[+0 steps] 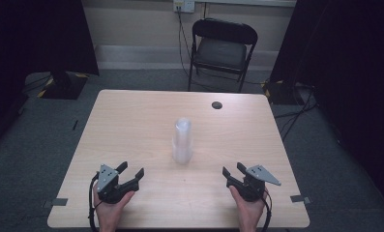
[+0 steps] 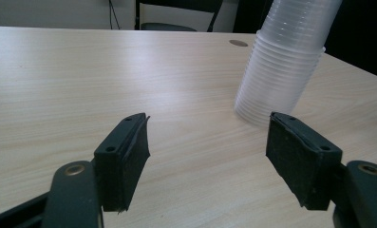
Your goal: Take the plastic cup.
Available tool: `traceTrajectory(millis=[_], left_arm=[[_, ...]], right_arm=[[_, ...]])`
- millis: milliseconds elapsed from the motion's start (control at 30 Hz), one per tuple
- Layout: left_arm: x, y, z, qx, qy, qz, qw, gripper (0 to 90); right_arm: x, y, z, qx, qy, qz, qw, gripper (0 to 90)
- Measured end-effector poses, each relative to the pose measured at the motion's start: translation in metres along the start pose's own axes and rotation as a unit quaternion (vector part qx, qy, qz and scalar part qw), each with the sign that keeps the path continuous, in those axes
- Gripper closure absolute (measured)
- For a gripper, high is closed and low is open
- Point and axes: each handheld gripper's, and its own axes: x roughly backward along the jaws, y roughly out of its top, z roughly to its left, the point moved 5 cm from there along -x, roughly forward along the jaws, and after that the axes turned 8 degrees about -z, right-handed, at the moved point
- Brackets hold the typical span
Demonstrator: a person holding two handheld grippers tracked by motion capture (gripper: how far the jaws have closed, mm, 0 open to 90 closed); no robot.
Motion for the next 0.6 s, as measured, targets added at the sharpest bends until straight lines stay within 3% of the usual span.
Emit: traceTrajectory(millis=[200,400,600], left_arm=[[-0.004,0.001,-0.002,-0.004,0.003,0.002,1.0000,29.9],[-0.007,0.006,-0.008,-0.006,-0.015,-0.001,0.9999,30.5],[-0.011,0.010,-0.011,-0.009,-0.020,0.000,0.9998,30.3]], right_arm=[[-0.001,-0.005,0.002,-0.012,0.010,0.010,0.9998,36.6],[-0.003,-0.007,0.006,-0.013,0.016,0.009,0.9997,37.2],[-0.004,-0.007,0.013,-0.011,0.029,0.011,0.9995,37.6]])
